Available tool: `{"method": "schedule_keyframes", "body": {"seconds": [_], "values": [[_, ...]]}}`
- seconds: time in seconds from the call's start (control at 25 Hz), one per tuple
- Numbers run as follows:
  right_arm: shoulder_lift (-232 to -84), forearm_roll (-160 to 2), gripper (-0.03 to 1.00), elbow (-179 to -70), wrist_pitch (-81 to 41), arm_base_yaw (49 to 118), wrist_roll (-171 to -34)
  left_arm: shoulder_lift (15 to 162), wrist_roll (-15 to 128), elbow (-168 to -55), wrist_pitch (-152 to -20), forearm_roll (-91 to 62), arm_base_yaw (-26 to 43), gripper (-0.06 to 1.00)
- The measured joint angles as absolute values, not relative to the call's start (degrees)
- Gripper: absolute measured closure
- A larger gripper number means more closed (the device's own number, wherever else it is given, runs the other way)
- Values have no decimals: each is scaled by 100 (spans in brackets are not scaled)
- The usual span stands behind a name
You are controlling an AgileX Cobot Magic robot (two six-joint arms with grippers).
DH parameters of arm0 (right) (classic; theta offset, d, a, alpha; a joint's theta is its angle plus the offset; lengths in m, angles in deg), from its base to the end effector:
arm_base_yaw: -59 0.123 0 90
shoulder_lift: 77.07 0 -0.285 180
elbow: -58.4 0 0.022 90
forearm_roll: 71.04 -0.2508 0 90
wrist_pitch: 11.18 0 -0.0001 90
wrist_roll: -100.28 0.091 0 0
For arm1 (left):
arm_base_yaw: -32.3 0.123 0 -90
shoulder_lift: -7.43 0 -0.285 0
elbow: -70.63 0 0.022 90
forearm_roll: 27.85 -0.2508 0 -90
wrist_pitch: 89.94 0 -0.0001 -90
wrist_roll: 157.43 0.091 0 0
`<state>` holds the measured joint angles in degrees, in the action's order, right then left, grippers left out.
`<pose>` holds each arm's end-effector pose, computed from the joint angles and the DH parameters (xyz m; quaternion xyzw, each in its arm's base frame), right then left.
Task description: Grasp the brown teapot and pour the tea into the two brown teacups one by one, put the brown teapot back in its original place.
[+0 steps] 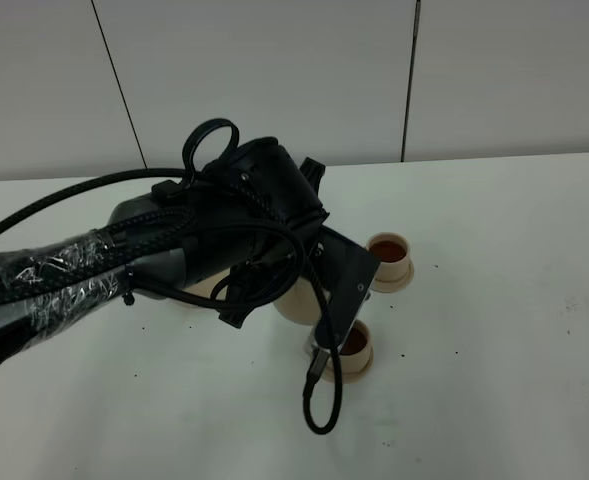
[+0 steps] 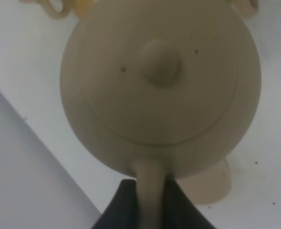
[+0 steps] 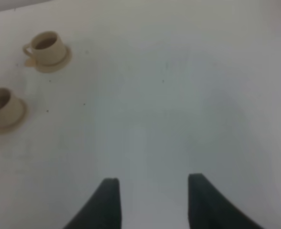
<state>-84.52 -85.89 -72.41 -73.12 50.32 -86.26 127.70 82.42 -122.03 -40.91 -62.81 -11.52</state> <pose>-0.0036 0.0214 0.2749 0.0099 0.8525 0.0609 0.5190 0.3369 -0.2687 0.2425 0.8252 0.4617 0.2863 0.1547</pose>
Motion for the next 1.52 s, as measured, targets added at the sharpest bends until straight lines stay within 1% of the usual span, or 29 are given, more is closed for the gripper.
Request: {"method": "schedule_keyframes", "body": {"seconds": [0.2, 0.36, 0.6, 1.04, 1.2, 1.52], "values": [[-8452, -8589, 64, -7241, -7312, 5032, -8626, 12759, 7825, -12696, -3554, -6191, -1093, 78], [-8452, -8589, 64, -7241, -7312, 5032, -8626, 12759, 7532, -12886, -3402, -5660, -846, 78], [-8452, -8589, 64, -7236, -7312, 5032, -8626, 12759, 7101, -12899, -3498, -4750, -511, 78], [-8452, -8589, 64, -7236, -7312, 5032, -8626, 12812, 6892, -12899, -4006, -3465, -305, 78], [-8452, -8589, 64, -7236, -7312, 5032, -8626, 12823, 6890, -12899, -3912, -2976, -262, 78], [-8452, -8589, 64, -7236, -7312, 5032, -8626, 12823, 6804, -12899, -3449, -2570, -256, 78]]}}
